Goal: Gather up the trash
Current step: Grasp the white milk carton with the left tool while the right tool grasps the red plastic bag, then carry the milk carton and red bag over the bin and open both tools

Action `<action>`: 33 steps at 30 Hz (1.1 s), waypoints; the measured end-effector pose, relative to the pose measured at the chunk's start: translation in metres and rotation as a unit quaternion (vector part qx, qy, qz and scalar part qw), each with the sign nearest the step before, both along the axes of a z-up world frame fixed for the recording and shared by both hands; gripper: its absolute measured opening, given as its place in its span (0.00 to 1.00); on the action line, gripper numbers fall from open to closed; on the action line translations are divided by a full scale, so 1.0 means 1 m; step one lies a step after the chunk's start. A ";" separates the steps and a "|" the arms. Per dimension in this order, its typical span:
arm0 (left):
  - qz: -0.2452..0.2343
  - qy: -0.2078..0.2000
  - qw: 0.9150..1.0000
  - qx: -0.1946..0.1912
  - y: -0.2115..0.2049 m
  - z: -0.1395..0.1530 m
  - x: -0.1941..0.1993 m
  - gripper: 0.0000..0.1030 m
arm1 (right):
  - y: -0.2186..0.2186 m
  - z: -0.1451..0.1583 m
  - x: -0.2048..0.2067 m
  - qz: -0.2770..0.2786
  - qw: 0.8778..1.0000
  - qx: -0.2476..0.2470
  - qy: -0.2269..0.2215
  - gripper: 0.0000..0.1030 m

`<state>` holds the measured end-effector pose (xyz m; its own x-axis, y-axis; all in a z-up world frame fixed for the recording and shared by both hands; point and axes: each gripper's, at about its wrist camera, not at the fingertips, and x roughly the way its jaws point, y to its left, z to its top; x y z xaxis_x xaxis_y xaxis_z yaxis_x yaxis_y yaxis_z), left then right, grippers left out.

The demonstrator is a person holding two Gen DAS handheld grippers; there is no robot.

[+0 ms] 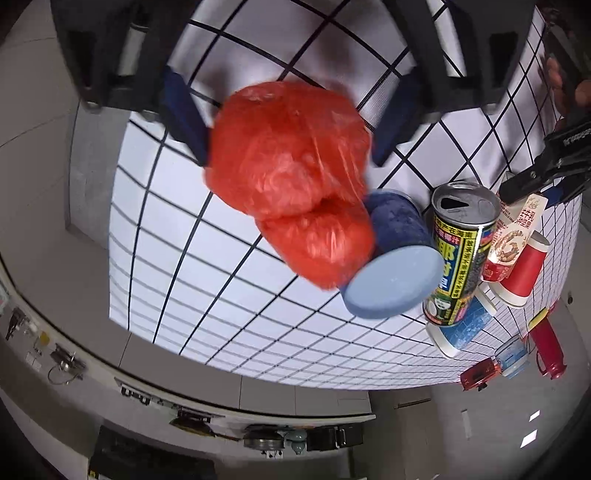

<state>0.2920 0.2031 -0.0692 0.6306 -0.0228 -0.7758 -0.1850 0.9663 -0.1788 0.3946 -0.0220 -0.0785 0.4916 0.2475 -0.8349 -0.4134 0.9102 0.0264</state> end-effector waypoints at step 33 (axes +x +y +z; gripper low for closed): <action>-0.013 -0.006 1.000 0.011 -0.025 0.007 -0.043 0.58 | -0.024 0.015 -0.063 0.006 0.998 0.066 0.005 0.34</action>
<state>0.2489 0.1785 -0.0620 0.6399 -0.0222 -0.7681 -0.1572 0.9747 -0.1591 0.3313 -0.0464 -0.0639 0.4803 0.3611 -0.7993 -0.4228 0.8938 0.1497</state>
